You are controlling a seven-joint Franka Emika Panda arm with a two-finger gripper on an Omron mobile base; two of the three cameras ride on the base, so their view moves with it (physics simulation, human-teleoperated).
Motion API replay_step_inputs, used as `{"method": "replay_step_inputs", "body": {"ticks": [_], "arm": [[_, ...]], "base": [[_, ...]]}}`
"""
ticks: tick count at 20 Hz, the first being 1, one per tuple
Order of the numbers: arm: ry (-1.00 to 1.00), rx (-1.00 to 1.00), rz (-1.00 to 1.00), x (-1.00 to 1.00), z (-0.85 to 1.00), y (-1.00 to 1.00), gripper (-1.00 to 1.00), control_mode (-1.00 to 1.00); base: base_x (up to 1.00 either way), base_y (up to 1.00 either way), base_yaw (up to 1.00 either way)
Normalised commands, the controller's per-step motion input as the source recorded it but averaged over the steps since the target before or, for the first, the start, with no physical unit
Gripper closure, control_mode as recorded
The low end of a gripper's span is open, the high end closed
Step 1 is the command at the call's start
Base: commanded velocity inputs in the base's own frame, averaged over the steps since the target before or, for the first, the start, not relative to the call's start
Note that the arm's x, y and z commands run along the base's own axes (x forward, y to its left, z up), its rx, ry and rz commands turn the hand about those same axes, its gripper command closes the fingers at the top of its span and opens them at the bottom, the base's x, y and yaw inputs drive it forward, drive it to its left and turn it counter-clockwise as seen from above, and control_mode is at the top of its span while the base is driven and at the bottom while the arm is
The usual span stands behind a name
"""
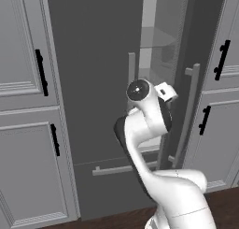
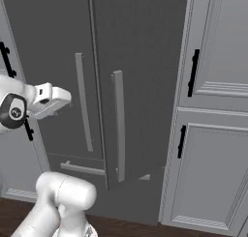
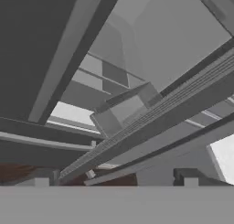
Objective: Take the strawberry from the fridge and place it on top of the pancake, located on the dining counter.
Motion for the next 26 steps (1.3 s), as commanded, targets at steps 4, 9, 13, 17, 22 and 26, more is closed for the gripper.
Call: {"method": "replay_step_inputs", "body": {"ticks": [4,9,13,17,22,26], "arm": [[0.30,-0.26,-0.13,1.00,-0.15,0.06,-1.00,-1.00],[0.29,-0.19,-0.04,1.00,-0.46,-0.36,-1.00,-1.00],[0.22,-0.10,0.00,0.74,-0.55,-0.70,-1.00,-1.00],[0.15,-0.03,0.00,0.42,-0.41,-0.69,-1.00,-1.00],[-0.01,0.00,0.00,-0.41,-0.15,-1.00,-1.00,-1.00],[-0.05,0.00,0.00,-0.76,-0.06,-1.00,-1.00,-1.00]], "base": [[0.00,0.00,0.00],[0.00,0.00,0.00],[0.00,0.00,0.00],[0.00,0.00,0.00],[0.00,0.00,0.00],[0.00,0.00,0.00]]}}
